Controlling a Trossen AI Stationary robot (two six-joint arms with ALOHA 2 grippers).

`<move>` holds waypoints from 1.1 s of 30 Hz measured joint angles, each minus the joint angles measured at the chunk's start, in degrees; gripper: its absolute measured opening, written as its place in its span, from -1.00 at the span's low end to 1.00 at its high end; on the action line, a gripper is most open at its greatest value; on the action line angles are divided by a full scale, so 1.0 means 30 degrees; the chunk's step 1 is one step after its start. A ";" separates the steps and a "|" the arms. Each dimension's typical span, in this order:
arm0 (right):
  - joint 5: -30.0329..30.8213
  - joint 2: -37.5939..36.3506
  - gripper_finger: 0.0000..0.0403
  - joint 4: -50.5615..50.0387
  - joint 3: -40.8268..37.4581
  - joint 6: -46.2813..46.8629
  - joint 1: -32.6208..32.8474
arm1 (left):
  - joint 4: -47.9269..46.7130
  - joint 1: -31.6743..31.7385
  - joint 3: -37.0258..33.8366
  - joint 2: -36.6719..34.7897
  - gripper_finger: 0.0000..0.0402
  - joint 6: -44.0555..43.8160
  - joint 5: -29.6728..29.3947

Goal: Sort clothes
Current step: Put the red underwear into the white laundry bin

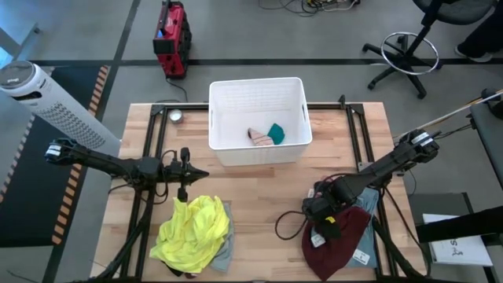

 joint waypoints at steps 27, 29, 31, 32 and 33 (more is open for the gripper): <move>0.7822 0.0000 -1.00 0.0437 1.0202 -0.5267 -0.1370 | 0.0022 0.0015 0.0000 0.0095 -1.00 0.0000 -0.0007; 0.8731 0.0000 -1.00 0.0795 1.0783 -0.5921 -0.1758 | 0.0024 0.0015 0.0000 0.0107 -1.00 0.0000 -0.0007; 0.9511 0.0000 -1.00 0.1457 1.1420 -0.6730 -0.2202 | 0.0026 0.0015 0.0000 0.0109 -1.00 0.0007 -0.0007; 0.9802 0.0000 -1.00 0.1759 1.1774 -0.7172 -0.2460 | 0.0029 0.0015 0.0000 0.0107 -1.00 0.0002 -0.0007; 1.0053 0.0000 -1.00 0.2051 1.2152 -0.7570 -0.2721 | 0.0026 0.0015 0.0000 0.0102 -1.00 0.0000 -0.0007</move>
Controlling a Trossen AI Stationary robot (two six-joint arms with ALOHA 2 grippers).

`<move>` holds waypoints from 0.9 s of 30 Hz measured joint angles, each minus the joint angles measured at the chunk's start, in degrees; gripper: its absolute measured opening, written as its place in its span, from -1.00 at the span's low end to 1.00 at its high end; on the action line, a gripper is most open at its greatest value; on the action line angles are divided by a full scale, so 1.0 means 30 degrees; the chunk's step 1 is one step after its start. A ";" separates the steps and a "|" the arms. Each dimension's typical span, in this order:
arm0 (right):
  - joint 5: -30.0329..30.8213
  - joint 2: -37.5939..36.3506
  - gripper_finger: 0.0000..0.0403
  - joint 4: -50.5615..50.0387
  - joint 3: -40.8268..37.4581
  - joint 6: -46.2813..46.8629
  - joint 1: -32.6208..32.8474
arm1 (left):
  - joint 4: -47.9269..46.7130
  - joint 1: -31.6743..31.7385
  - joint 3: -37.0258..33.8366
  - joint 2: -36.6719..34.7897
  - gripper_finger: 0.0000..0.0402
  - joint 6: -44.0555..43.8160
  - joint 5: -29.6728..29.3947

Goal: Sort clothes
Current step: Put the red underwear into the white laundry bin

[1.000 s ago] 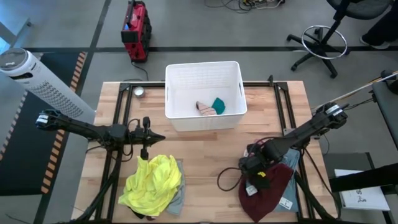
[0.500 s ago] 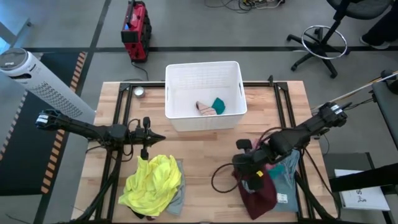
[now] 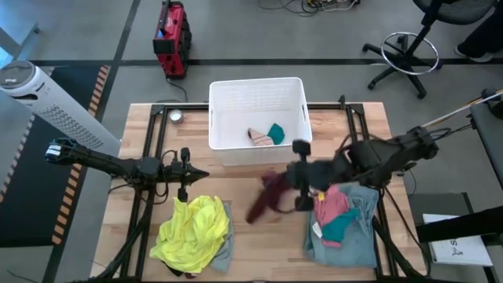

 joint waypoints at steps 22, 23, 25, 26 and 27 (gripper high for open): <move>0.0438 0.0397 -1.00 0.6406 0.4578 -0.7542 -0.8494 | 0.0272 0.0000 0.0007 -0.0015 -1.00 0.0153 -0.0007; 0.0433 0.0553 -1.00 0.6278 0.4551 -0.7657 -0.8853 | 0.0273 0.0000 0.0007 -0.0015 -1.00 0.0169 -0.0007; 0.0358 0.1088 -1.00 0.6322 0.4537 -0.7875 -0.9405 | 0.0279 0.0000 0.0007 0.0022 -1.00 0.0256 -0.0007; 0.0120 0.1373 -1.00 0.6355 0.4549 -0.7902 -0.9683 | 0.0254 0.0000 0.0007 0.0029 -1.00 0.0289 -0.0007; -0.0206 0.1612 -1.00 0.6332 0.4549 -0.7859 -0.9948 | 0.0236 0.0000 0.0007 0.0029 -1.00 0.0291 -0.0007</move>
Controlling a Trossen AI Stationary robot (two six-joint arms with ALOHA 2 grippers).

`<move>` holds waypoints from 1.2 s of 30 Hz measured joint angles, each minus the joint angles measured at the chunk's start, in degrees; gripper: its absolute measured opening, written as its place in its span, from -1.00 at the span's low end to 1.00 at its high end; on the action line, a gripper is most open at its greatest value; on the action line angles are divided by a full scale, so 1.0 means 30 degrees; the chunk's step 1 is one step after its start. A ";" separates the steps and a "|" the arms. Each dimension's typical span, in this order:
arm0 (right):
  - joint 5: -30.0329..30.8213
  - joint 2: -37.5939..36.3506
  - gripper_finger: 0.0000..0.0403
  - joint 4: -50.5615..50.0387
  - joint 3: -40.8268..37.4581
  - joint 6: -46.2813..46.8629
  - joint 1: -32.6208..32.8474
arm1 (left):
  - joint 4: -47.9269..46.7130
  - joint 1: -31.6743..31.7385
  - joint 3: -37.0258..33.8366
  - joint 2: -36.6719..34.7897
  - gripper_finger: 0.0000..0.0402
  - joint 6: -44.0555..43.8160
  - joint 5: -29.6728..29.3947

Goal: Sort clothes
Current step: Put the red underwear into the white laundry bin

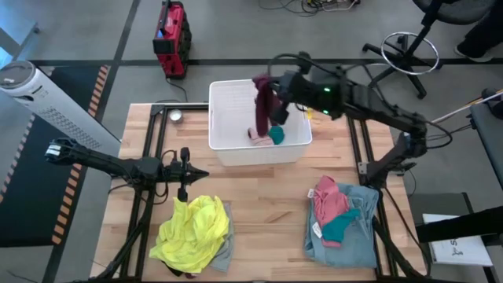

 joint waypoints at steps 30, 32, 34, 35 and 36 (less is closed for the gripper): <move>-0.1548 0.5088 -0.01 -0.1985 0.0007 0.2094 -0.1209 | 0.0029 -0.0003 0.0000 -0.0007 -1.00 0.0000 0.0000; -0.1530 0.4412 0.07 -0.2526 0.0007 0.1818 -0.1155 | 0.0019 0.0000 0.0000 0.0000 -1.00 0.0000 0.0000; -0.1512 0.3723 0.11 -0.2899 0.0007 0.1779 -0.1111 | 0.0022 0.0000 0.0000 -0.0002 -1.00 0.0000 0.0000; -0.1510 0.3335 0.13 -0.3020 0.0007 0.1855 -0.1088 | 0.0005 0.0000 0.0000 -0.0004 -1.00 0.0000 0.0000; -0.1504 0.2998 0.14 -0.2996 0.0007 0.2028 -0.1078 | 0.0015 0.0000 0.0000 -0.0005 -1.00 0.0000 0.0000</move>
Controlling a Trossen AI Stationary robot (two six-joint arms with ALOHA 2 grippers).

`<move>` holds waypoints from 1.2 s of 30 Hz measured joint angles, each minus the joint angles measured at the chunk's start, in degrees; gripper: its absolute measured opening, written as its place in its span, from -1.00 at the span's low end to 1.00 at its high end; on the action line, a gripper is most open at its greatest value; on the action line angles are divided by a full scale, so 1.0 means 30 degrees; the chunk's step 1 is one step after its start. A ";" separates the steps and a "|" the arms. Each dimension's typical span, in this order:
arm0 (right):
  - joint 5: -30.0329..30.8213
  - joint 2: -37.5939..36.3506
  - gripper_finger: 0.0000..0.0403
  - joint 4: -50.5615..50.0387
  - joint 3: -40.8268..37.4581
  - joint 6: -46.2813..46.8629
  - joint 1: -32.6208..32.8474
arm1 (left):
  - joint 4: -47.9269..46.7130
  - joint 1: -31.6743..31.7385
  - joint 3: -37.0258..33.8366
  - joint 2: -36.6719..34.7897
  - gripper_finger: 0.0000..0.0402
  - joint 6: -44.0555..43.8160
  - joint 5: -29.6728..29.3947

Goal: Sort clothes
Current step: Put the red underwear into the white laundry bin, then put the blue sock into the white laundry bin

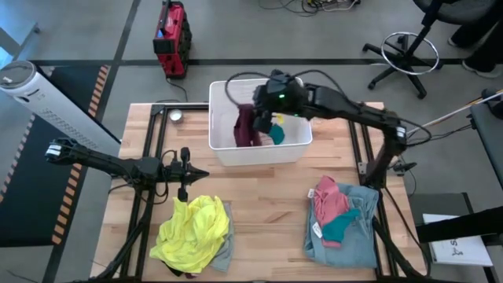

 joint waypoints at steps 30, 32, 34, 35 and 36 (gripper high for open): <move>-0.7430 0.1878 -0.03 -0.9598 0.0015 0.3401 -0.3698 | 0.0058 -0.0002 0.0000 0.0376 -1.00 -0.0005 0.0002; -0.8932 0.1627 -0.03 -1.0632 0.0015 0.3403 -0.3396 | 0.0027 0.0000 0.0000 0.0430 -1.00 -0.0007 0.0007; -0.9417 0.1154 -0.02 -1.2057 0.0140 0.3414 -0.2928 | 0.0023 -0.0001 0.0000 0.0481 -1.00 -0.0007 0.0007; -0.9198 0.0912 -0.02 -1.2754 0.0212 0.3579 -0.2585 | 0.0029 0.0000 0.0000 0.0514 -1.00 -0.0007 0.0000; -0.8753 0.0656 -0.01 -1.3353 0.0314 0.3776 -0.2248 | 0.0009 -0.0001 0.0000 0.0539 -1.00 -0.0013 0.0000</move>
